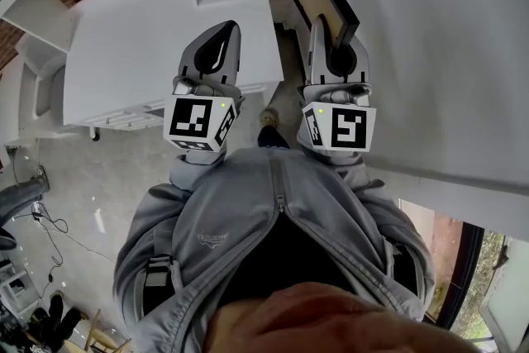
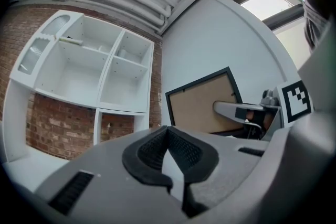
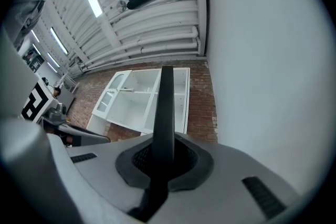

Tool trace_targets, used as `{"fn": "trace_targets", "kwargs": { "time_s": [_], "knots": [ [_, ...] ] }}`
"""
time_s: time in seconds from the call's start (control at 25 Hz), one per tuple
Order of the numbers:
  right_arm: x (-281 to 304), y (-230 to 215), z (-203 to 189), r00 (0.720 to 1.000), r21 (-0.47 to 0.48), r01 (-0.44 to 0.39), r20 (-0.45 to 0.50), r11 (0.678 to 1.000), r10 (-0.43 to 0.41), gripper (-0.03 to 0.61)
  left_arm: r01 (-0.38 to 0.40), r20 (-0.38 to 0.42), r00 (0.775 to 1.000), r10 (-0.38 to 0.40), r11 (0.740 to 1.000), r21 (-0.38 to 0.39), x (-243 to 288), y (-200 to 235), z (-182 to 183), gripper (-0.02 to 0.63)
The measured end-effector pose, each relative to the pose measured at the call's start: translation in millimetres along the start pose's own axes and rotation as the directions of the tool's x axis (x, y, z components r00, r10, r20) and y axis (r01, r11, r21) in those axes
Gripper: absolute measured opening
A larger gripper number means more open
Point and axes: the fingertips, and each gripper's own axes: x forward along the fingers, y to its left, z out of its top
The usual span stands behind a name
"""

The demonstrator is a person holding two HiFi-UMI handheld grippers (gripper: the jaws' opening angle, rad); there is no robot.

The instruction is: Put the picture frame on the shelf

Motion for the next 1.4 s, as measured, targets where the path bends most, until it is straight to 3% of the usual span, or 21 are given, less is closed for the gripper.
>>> {"fn": "trace_targets", "kwargs": {
  "time_s": [0.24,0.64,1.08,1.4],
  "knots": [
    [57,-27,-42,1.000,0.004,-0.031,-0.003,1.000,0.031,0.034,-0.022,-0.003,1.000,0.022,1.000,0.003,64,25,-20,0.008],
    [70,-30,-31,0.998,-0.018,-0.055,0.019,0.998,0.055,0.034,-0.024,0.025,0.999,0.024,1.000,0.005,74,27,-5,0.008],
    [149,-61,-57,0.991,0.001,-0.126,0.054,0.992,0.125,0.034,-0.064,0.023,0.998,0.064,0.998,-0.004,153,60,-10,0.008],
    [175,-72,-66,0.981,0.020,-0.176,0.086,0.984,0.174,0.034,-0.098,0.026,0.995,0.098,0.995,0.010,180,67,-7,0.008]
  ]
}}
